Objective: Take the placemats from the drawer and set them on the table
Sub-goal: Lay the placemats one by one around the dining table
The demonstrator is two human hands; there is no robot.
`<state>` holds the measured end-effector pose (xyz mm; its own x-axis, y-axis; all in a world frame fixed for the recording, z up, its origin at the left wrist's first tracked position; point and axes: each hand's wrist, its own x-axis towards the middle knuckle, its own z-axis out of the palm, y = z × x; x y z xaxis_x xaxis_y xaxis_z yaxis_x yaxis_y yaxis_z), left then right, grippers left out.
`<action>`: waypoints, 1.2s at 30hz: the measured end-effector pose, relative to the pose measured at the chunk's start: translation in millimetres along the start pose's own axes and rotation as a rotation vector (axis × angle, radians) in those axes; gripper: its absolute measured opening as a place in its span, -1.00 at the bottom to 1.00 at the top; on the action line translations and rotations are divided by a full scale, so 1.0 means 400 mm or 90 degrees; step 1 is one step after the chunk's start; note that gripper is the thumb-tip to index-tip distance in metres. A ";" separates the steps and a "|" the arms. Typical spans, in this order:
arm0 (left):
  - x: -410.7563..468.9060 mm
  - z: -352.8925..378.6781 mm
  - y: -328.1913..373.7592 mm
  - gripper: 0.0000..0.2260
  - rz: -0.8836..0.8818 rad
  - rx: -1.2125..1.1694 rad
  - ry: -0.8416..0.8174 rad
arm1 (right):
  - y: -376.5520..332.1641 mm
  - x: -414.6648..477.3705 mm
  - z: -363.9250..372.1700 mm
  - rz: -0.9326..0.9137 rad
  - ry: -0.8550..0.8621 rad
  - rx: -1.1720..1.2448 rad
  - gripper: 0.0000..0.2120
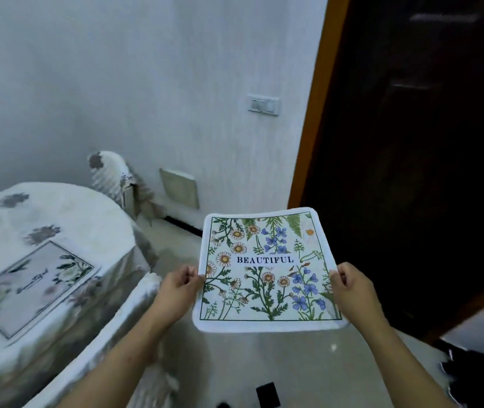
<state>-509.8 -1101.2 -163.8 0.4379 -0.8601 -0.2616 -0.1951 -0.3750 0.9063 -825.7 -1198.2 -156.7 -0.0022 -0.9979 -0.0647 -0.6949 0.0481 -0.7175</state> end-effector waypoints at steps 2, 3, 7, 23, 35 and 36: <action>0.091 -0.003 0.018 -0.88 0.000 -0.014 0.027 | -0.044 0.101 0.037 -0.021 -0.019 -0.005 -0.74; 0.150 -0.005 0.031 -0.88 0.007 -0.022 0.037 | -0.067 0.159 0.059 -0.028 -0.024 -0.010 -0.73; 0.380 -0.021 0.092 -0.85 0.016 -0.015 0.016 | -0.137 0.366 0.134 -0.008 -0.035 -0.023 -0.74; 1.014 -0.253 0.158 -0.86 -0.075 -0.061 0.207 | -0.542 1.106 0.574 -0.137 -0.226 -0.055 -0.78; 1.224 -0.543 0.115 -0.85 -0.224 -0.145 0.629 | -1.211 1.497 1.158 -0.550 -0.498 -0.108 -0.75; 1.229 -0.565 0.104 -0.85 -0.236 -0.155 0.664 | -1.266 1.498 1.214 -0.587 -0.509 -0.120 -0.75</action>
<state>-104.4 -1461.4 -179.5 0.9732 0.0403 -0.2264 0.2250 -0.3712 0.9009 -125.9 -1799.2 -169.0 0.9375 -0.3456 -0.0415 -0.2970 -0.7320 -0.6131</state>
